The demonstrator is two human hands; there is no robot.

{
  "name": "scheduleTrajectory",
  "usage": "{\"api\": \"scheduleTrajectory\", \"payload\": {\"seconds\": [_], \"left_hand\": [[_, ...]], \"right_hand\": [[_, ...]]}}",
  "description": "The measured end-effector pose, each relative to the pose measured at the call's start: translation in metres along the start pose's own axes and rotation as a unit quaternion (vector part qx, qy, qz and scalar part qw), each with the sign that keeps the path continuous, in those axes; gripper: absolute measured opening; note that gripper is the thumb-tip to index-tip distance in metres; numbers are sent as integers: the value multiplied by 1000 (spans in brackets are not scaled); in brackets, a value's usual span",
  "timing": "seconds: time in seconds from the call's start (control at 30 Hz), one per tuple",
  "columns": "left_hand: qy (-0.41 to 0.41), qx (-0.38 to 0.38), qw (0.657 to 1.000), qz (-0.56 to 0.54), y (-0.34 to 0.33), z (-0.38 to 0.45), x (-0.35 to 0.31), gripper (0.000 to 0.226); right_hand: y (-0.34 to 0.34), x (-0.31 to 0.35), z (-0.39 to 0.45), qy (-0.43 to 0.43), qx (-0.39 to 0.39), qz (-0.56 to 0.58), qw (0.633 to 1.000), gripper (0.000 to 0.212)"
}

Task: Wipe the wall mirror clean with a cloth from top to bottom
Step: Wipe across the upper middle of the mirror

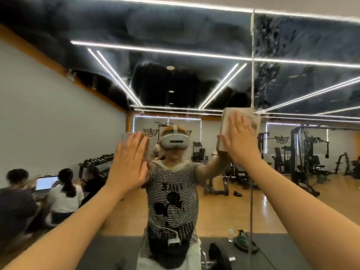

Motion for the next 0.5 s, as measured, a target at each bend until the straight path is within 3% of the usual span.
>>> {"api": "scheduleTrajectory", "payload": {"seconds": [0.13,0.3,0.4,0.5], "left_hand": [[57,13,998,0,-15,-6,30,79],[57,-40,998,9,-28,-6,33,82],[52,-51,997,8,-29,-7,33,82],[51,-46,998,-2,-31,-6,32,81]], "right_hand": [[-11,17,6,-58,-68,39,995,68],[-18,19,8,-100,-151,40,983,66],[-20,35,13,-128,-154,71,977,70],[-26,94,20,-74,-135,119,981,67]]}}
Point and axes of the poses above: each hand's wrist, its own z-axis towards the middle knuckle, its own y-axis out of the back of the hand, x = y × z, the point moved 8 cm from there along z, towards the middle knuckle, and after that the axes turned 1 degree about -y, right-handed, at the moved point
